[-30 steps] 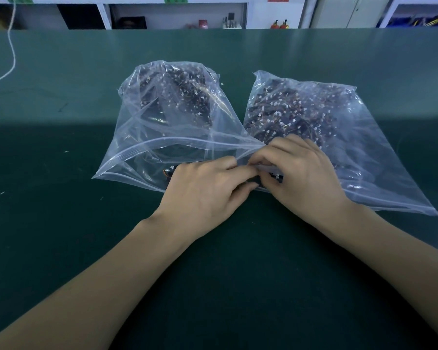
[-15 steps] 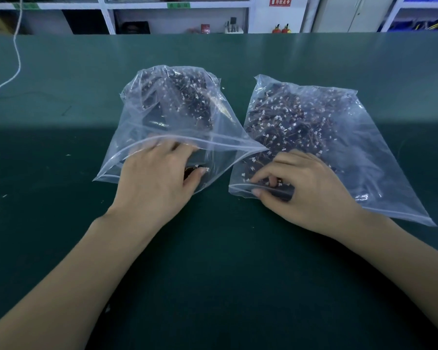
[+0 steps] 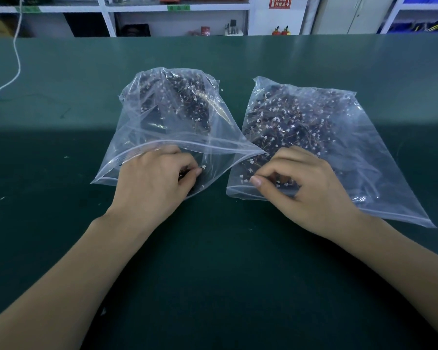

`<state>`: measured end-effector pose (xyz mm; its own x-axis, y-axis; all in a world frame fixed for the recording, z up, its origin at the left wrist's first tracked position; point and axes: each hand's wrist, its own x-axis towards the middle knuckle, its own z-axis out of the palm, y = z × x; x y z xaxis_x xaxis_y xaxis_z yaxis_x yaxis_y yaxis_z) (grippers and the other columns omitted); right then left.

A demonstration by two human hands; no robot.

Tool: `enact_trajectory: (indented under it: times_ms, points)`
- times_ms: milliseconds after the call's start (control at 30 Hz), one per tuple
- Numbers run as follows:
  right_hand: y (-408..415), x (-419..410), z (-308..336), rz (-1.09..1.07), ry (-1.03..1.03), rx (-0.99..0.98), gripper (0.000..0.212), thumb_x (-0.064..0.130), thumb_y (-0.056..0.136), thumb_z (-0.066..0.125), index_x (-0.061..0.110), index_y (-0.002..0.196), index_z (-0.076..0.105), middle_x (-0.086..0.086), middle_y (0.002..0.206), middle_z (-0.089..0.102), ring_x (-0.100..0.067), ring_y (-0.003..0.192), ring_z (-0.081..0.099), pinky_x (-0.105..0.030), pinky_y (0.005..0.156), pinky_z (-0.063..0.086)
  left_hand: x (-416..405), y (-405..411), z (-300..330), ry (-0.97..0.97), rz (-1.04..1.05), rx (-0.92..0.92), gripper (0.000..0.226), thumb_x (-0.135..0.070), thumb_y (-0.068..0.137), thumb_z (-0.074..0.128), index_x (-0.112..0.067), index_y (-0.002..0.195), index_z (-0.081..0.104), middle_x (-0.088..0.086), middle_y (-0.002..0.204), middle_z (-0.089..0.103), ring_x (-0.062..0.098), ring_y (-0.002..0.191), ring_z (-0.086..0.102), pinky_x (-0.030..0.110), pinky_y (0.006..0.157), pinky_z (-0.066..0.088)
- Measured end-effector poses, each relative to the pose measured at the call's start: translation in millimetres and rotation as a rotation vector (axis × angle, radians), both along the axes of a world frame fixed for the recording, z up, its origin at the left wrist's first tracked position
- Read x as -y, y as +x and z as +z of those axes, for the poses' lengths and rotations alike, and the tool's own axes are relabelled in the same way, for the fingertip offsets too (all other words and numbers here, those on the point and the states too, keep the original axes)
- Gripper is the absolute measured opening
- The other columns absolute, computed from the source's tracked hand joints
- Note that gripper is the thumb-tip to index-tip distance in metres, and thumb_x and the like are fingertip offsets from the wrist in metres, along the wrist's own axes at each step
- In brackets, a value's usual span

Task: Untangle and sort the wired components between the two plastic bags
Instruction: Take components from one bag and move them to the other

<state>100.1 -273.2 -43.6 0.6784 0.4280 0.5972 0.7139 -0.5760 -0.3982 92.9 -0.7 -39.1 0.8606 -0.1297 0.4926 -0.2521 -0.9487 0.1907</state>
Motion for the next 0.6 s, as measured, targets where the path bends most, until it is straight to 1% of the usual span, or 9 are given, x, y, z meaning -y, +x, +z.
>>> enact_trajectory:
  times_ms: [167,200,300,400,467,600]
  points:
    - [2,1,-3,0.007,0.026,-0.025,0.018,0.025,0.1,0.071,0.015,0.087,0.077,0.007,0.082,0.062,-0.016,0.079,0.058,-0.023,0.077,0.042,2,1,0,-0.035,-0.034,0.088,0.009,-0.035,0.095,0.073,-0.032,0.089,0.077,-0.015,0.085,0.069,0.015,0.078,0.065,0.027,0.062,0.039]
    - [2,1,-4,0.007,0.031,-0.021,0.017,0.025,0.1,0.071,0.015,0.087,0.077,0.008,0.082,0.062,-0.015,0.079,0.058,-0.023,0.077,0.042,3,0,0,-0.042,-0.047,0.108,0.009,-0.034,0.095,0.073,-0.031,0.089,0.077,-0.014,0.085,0.069,0.016,0.078,0.066,0.028,0.062,0.041]
    - [2,1,-4,0.006,0.043,-0.016,0.015,0.025,0.1,0.072,0.016,0.088,0.077,0.01,0.083,0.062,-0.012,0.079,0.057,-0.022,0.076,0.042,7,-2,0,-0.079,-0.118,0.168,0.009,-0.031,0.098,0.072,-0.028,0.091,0.077,-0.013,0.087,0.07,0.017,0.079,0.067,0.033,0.061,0.051]
    - [1,2,-3,0.02,0.039,-0.018,0.01,0.023,0.1,0.071,0.017,0.096,0.078,0.013,0.087,0.064,-0.01,0.082,0.059,-0.02,0.079,0.042,12,-4,3,-0.111,-0.184,0.253,0.011,-0.029,0.1,0.069,-0.026,0.093,0.077,-0.014,0.089,0.072,0.014,0.082,0.068,0.036,0.061,0.055]
    - [1,2,-2,0.029,0.04,-0.012,0.01,0.024,0.1,0.07,0.018,0.104,0.077,0.016,0.09,0.063,-0.008,0.084,0.06,-0.02,0.081,0.044,16,-7,3,-0.143,-0.206,0.281,0.011,-0.029,0.1,0.068,-0.026,0.093,0.076,-0.015,0.087,0.072,0.012,0.08,0.067,0.037,0.06,0.055]
    - [-1,2,-2,0.047,0.052,-0.04,0.019,0.025,0.099,0.071,0.02,0.117,0.074,0.015,0.097,0.067,-0.008,0.089,0.063,-0.026,0.082,0.051,25,-11,-1,-0.247,-0.264,0.234,0.007,-0.028,0.099,0.071,-0.027,0.095,0.077,-0.018,0.085,0.069,0.006,0.076,0.062,0.037,0.057,0.054]
